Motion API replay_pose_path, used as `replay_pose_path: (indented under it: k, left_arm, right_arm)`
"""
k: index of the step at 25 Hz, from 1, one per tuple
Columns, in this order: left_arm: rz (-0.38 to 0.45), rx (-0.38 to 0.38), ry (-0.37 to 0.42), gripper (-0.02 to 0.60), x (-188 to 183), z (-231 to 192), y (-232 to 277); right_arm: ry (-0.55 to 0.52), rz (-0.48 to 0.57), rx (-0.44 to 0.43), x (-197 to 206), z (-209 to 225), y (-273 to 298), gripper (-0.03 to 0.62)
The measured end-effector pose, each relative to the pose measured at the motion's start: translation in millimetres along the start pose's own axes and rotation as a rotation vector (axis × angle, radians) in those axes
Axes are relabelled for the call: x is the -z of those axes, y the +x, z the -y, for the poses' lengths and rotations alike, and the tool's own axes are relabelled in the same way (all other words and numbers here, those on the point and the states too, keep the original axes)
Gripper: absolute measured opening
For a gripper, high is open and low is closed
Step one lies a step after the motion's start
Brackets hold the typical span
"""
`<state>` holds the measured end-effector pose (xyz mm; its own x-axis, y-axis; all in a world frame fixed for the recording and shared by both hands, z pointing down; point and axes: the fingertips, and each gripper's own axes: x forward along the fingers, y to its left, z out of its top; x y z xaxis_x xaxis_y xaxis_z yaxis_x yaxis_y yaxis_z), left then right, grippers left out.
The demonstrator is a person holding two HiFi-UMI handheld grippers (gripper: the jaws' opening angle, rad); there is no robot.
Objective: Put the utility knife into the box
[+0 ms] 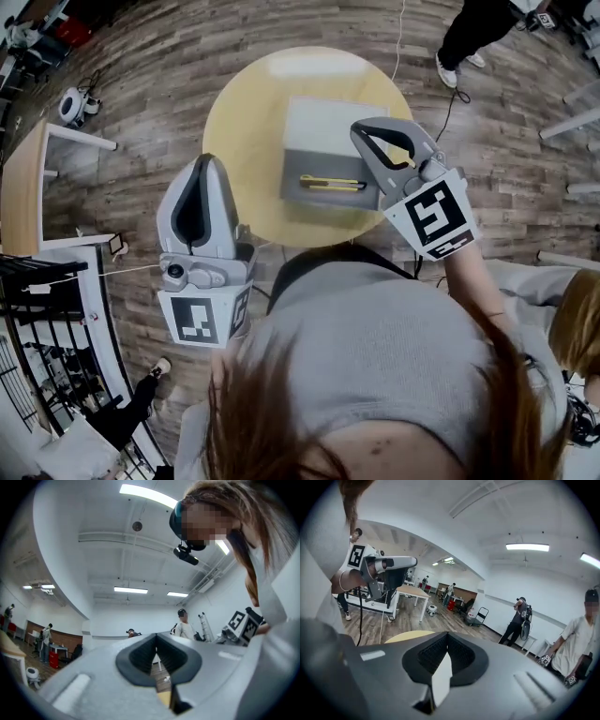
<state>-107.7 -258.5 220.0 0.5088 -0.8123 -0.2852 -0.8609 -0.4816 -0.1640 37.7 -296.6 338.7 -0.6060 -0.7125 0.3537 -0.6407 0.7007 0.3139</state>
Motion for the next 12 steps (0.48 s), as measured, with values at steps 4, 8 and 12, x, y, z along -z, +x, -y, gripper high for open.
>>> replay_pose_path:
  k: [4,8,12]
  left_arm:
    - [0.020,0.022,-0.002,0.004,-13,11,-17]
    - [0.026,0.056,-0.008,0.003,-27,26,-44]
    - [0.032,0.101,-0.020,0.003,-45,48,-87]
  right_arm:
    - [0.077,0.161,0.078,-31,-5,-36,0.005]
    - [0.172,0.273,0.137,-61,-23,-82,0.005]
    - [0.212,0.338,0.164,-78,-65,-132,0.005]
